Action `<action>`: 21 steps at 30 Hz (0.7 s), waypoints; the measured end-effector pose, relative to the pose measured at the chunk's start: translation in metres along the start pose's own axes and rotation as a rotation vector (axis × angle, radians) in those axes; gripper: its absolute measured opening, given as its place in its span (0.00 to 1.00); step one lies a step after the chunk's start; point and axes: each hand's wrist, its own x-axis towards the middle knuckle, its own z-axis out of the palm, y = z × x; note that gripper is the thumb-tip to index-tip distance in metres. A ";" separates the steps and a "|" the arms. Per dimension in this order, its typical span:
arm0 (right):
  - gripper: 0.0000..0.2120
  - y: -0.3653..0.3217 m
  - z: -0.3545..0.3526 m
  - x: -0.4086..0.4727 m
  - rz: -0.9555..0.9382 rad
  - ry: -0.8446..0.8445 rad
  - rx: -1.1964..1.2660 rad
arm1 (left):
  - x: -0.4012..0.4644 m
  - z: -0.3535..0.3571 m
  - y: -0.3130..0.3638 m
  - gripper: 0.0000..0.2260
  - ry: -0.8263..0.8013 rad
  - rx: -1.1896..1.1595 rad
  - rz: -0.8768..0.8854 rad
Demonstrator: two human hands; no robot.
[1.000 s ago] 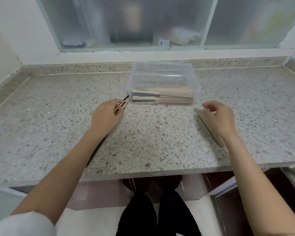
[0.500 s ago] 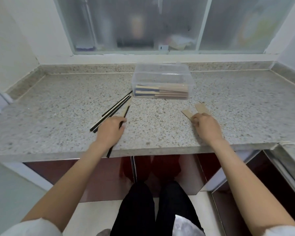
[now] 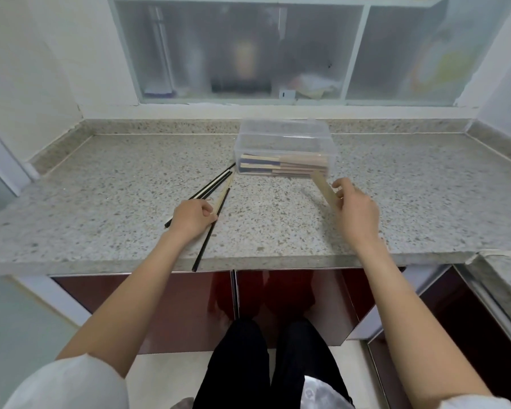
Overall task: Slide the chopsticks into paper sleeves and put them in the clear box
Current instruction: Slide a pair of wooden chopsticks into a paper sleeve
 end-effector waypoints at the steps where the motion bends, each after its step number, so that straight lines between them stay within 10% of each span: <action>1: 0.12 -0.006 -0.004 -0.003 0.066 0.004 0.152 | 0.001 -0.001 -0.001 0.11 -0.008 -0.012 -0.014; 10: 0.12 -0.038 0.002 -0.053 0.792 -0.144 1.238 | 0.015 -0.010 -0.006 0.08 -0.074 -0.121 -0.095; 21: 0.16 -0.047 0.011 -0.055 0.878 -0.077 1.238 | 0.010 -0.018 0.011 0.03 -0.040 0.280 0.054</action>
